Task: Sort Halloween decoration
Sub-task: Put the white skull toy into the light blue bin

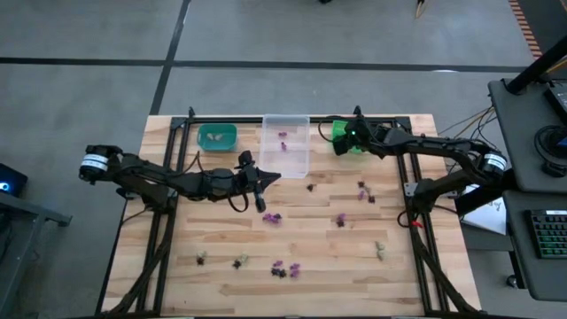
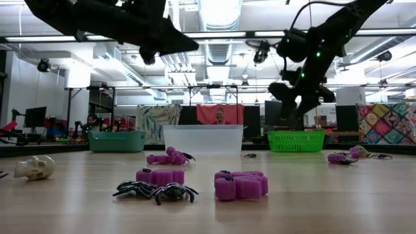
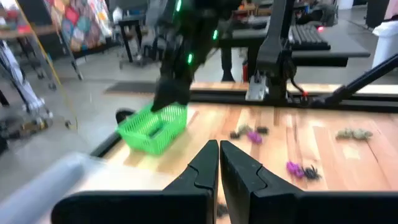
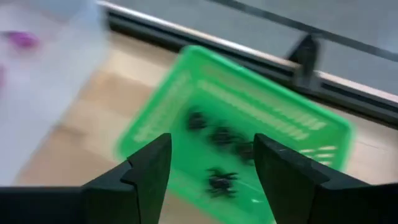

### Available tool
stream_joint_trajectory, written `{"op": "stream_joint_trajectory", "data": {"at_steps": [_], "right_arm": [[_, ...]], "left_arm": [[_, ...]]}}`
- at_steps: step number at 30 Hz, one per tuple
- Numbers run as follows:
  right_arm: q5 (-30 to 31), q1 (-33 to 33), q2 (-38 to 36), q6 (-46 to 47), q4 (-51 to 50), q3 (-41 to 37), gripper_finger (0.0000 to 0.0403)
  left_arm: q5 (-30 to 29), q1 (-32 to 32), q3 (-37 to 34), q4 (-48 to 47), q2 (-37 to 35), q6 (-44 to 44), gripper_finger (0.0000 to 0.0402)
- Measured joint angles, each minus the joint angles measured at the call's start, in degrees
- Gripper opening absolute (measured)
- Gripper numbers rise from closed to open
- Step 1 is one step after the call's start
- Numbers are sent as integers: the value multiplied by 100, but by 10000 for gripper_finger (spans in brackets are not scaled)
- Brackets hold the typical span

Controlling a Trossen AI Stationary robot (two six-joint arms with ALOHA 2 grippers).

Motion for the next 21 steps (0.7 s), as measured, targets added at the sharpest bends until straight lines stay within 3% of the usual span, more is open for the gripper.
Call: {"op": "stream_joint_trajectory", "data": {"at_steps": [4, 14, 18, 21], "right_arm": [[-297, 305, -275, -82, 41, 17, 219], [-339, 1605, -685, -553, 403, 17, 219], [-337, 1747, -685, -825, 757, 17, 219], [-335, 1743, -685, -946, 942, 17, 219]], "left_arm": [[2, -8, 0, -476, 0, -435, 0], [7, -22, 8, -1492, -54, -1743, 0], [15, -22, 217, -2520, -99, -2364, 0], [15, -22, 613, -3991, -103, -3000, 0]]}}
